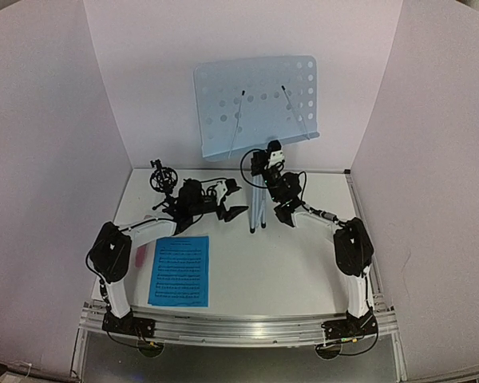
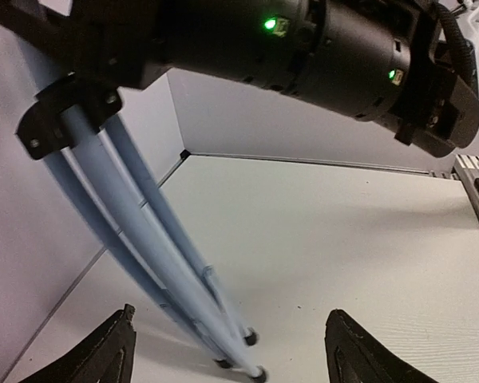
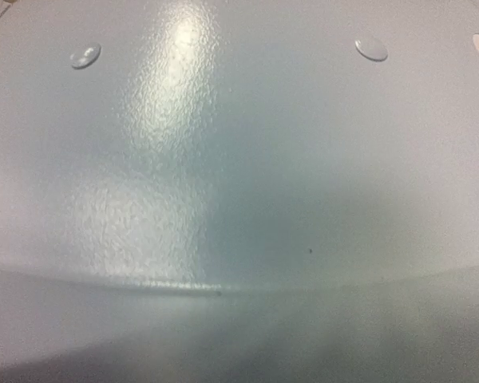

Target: Set up the instrument practice props

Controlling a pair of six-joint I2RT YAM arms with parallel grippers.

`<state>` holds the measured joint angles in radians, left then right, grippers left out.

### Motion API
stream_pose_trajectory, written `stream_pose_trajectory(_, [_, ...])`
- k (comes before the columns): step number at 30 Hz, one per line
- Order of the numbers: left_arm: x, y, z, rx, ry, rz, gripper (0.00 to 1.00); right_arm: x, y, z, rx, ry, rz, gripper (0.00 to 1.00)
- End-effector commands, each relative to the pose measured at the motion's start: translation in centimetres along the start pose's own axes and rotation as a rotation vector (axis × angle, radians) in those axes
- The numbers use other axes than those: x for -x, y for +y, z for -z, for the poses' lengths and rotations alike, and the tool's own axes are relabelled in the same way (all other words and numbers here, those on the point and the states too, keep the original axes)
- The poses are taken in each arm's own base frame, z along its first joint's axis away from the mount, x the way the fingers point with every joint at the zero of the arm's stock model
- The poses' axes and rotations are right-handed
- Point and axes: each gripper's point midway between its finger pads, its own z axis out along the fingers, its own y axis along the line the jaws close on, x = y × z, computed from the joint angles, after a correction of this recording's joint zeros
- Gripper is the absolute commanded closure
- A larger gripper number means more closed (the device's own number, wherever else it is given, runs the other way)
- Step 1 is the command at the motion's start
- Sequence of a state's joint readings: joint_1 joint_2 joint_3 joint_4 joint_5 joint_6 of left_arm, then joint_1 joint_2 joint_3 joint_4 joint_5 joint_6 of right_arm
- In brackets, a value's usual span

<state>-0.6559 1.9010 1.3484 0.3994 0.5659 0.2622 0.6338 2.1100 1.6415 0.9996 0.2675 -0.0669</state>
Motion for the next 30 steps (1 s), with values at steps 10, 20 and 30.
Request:
stream_pose_trajectory(10, [1.2,5.1,-5.2,0.28,-0.1,-0.063,0.32,14.6,1.1,3.5,-0.149,-0.526,0.075,1.0])
stream_pose_trajectory(20, [1.1,5.0,-6.5,0.276,-0.156,-0.019,0.67,13.7,1.6,4.0,-0.181,-0.486,0.077,1.0])
stream_pose_trajectory(30, [0.5,3.4,-7.7,0.243,-0.175,0.073,0.64,13.4,1.0,4.1,-0.251,-0.475,-0.032,1.0])
